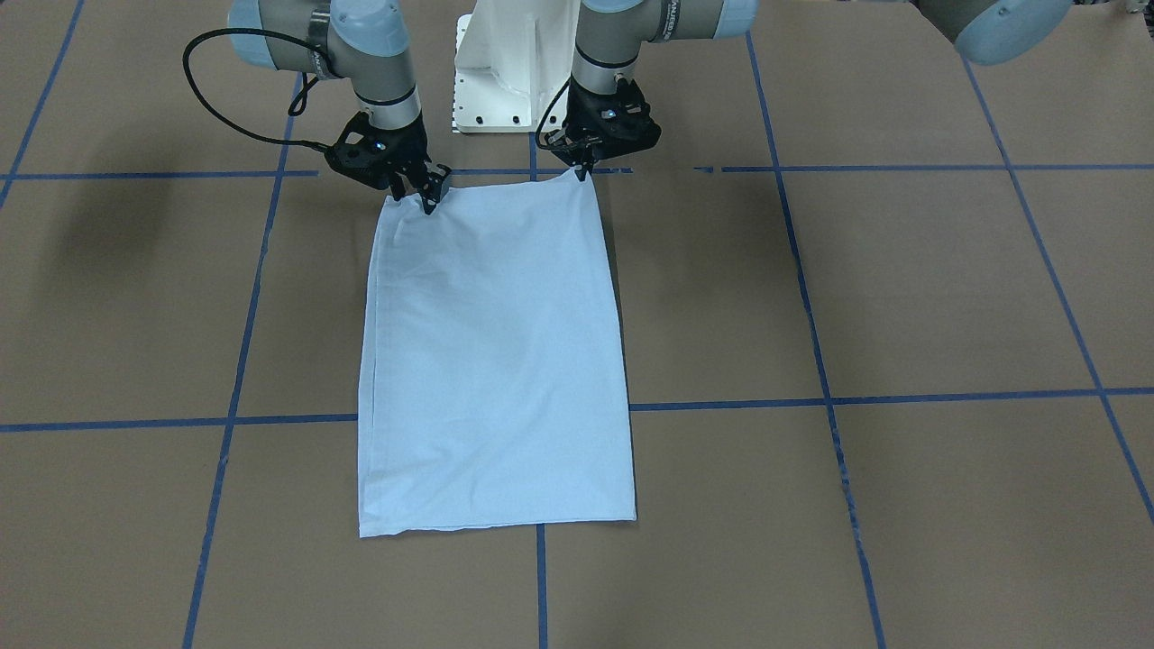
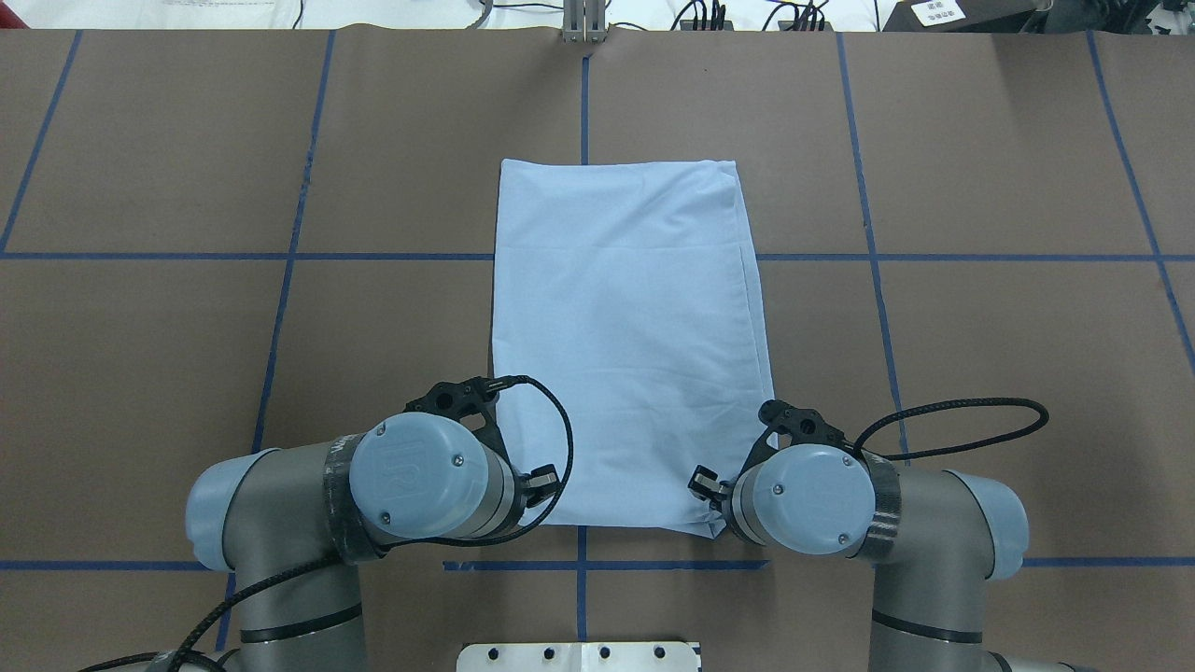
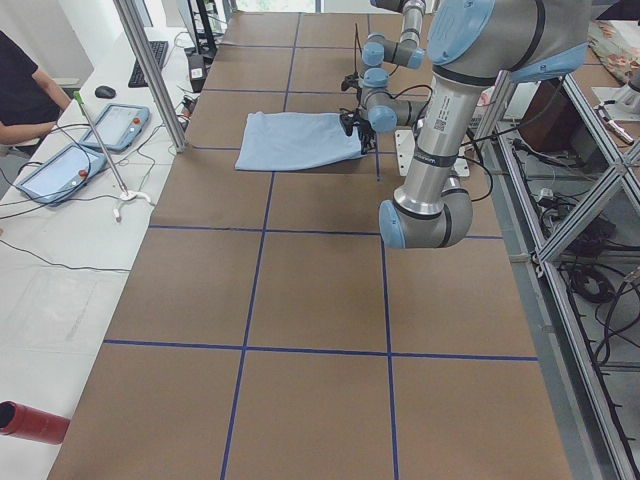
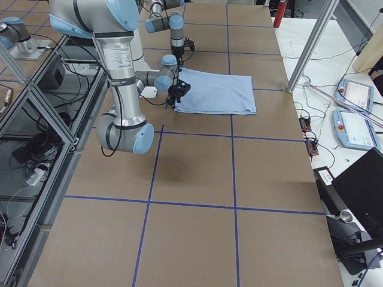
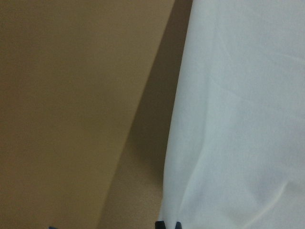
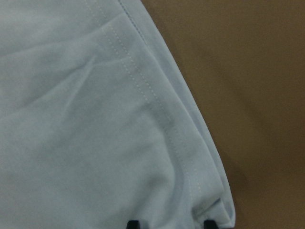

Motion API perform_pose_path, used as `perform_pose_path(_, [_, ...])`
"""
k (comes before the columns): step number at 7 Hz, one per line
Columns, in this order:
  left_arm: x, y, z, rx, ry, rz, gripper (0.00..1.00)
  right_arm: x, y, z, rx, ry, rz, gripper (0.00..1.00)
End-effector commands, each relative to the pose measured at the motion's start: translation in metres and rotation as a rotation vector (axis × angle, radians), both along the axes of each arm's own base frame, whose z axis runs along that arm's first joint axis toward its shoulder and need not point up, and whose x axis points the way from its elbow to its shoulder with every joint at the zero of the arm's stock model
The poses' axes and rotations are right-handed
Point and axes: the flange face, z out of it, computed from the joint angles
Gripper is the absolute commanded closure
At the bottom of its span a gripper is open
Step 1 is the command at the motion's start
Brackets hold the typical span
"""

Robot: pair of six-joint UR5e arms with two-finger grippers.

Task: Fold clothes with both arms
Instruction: 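Lift the near edge with both grippers and fold it away from the robot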

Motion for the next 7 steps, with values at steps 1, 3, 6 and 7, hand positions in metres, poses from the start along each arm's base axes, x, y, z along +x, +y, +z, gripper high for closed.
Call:
perform_pose_path(1, [-0.001, 0.0, -0.002, 0.001, 0.004, -0.001, 1.0, -0.001, 0.0, -0.003, 0.001, -0.004, -0.004, 0.91])
perform_pose_path(3, [-0.001, 0.0, -0.002, 0.003, 0.003, -0.001, 1.0, 0.002, -0.008, -0.009, 0.005, -0.015, 0.008, 1.0])
perform_pose_path(6, [-0.002, -0.001, -0.003, 0.002, 0.006, -0.003, 1.0, 0.006, -0.027, -0.03, 0.014, -0.057, 0.038, 1.0])
perform_pose_path(7, [-0.004, -0.001, -0.003, 0.0, 0.009, -0.001, 1.0, 0.009, -0.027, -0.036, 0.013, -0.072, 0.045, 1.0])
